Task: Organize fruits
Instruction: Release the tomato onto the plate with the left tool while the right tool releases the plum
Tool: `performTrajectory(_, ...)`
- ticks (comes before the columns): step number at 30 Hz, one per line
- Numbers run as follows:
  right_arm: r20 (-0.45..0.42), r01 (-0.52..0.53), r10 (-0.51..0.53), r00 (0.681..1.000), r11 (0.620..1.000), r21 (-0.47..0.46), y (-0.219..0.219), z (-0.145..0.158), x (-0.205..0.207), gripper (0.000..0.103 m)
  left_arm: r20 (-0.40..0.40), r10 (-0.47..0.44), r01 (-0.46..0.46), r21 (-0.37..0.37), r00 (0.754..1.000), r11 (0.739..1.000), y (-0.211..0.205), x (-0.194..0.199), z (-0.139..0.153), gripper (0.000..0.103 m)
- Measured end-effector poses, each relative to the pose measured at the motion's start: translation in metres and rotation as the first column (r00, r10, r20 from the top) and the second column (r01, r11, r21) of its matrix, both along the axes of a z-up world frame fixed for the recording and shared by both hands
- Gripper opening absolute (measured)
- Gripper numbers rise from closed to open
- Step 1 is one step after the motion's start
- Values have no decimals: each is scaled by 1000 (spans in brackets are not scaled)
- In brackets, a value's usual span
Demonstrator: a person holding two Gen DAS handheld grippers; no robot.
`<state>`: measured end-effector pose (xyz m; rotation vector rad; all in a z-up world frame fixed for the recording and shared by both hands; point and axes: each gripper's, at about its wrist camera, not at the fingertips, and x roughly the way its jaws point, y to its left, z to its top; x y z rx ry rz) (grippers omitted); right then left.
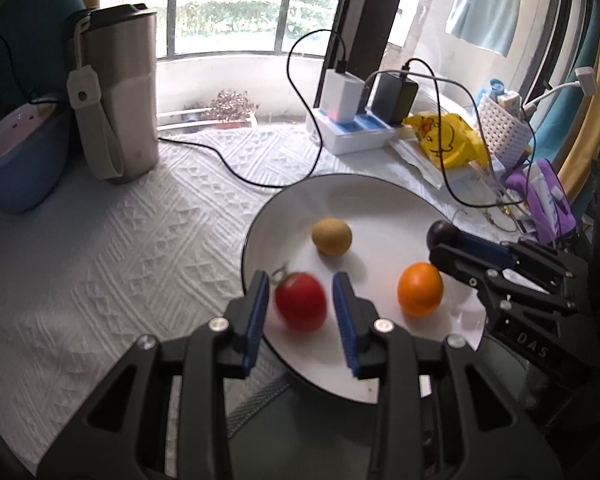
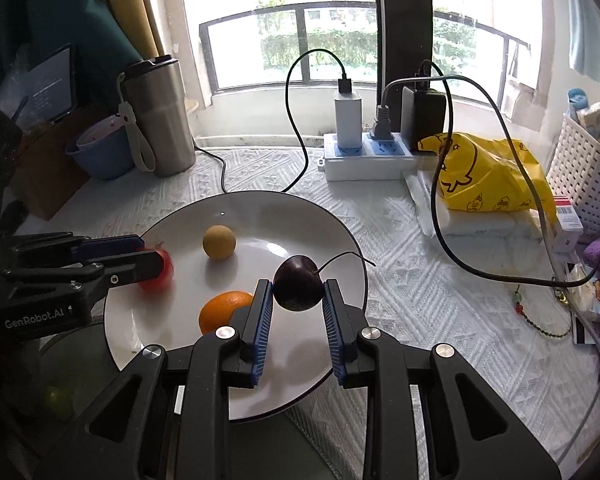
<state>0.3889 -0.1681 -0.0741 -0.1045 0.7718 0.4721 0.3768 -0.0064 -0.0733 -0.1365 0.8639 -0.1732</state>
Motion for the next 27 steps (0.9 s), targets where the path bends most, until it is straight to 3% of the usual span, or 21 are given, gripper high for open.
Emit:
performTrajectory(13,15,31,-31,999,1000,-3,-6,8,-6,28,35,16,-16,18,999,1000,2,-14,14,35)
performTrajectory(27,66,31,-32,997,999,9,-10,37,-43,28,105,14,-18,31,994,999,-2,-53,41,37)
